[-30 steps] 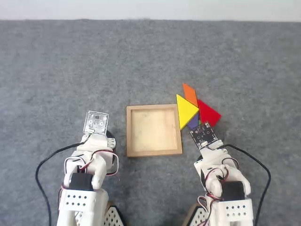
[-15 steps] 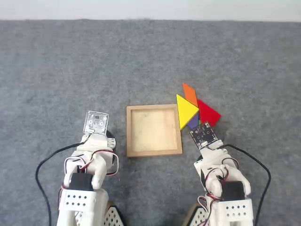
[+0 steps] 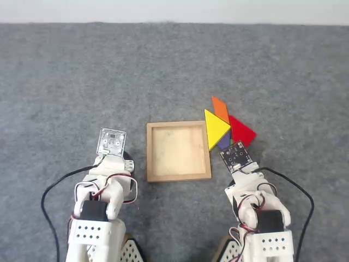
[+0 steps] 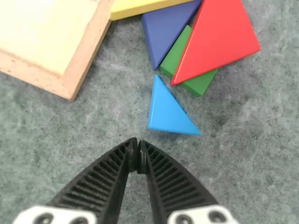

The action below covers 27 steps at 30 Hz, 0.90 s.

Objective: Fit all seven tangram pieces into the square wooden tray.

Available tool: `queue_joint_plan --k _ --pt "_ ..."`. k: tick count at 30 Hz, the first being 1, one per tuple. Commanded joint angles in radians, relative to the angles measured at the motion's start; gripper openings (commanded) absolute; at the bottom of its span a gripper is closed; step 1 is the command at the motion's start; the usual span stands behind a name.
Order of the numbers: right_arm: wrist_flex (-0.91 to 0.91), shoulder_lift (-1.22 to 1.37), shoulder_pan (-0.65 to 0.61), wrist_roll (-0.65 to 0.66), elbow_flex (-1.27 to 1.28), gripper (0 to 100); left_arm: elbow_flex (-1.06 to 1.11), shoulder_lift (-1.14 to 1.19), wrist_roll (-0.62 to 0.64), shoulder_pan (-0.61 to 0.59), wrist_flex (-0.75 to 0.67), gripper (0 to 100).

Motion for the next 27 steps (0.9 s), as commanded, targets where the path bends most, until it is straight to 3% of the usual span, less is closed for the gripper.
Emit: queue_joint_plan --k 1,14,19,22,27 --pt "0.008 -0.022 0.008 0.008 0.014 0.8 -0.008 -0.012 0.005 -0.003 0.002 1" --pt "-0.025 -0.031 0.031 0.011 0.012 0.9 -0.008 -0.012 0.005 -0.002 0.002 1" --pt "-0.206 -0.031 0.170 0.012 0.005 0.9 -0.008 -0.012 0.006 -0.003 0.002 1" --pt "-0.216 -0.019 0.292 0.015 -0.072 1.7 -0.008 -0.012 0.005 -0.003 0.002 1" --pt "-0.137 0.008 0.278 0.031 -0.196 6.0 -0.008 -0.012 0.005 -0.002 0.002 1"
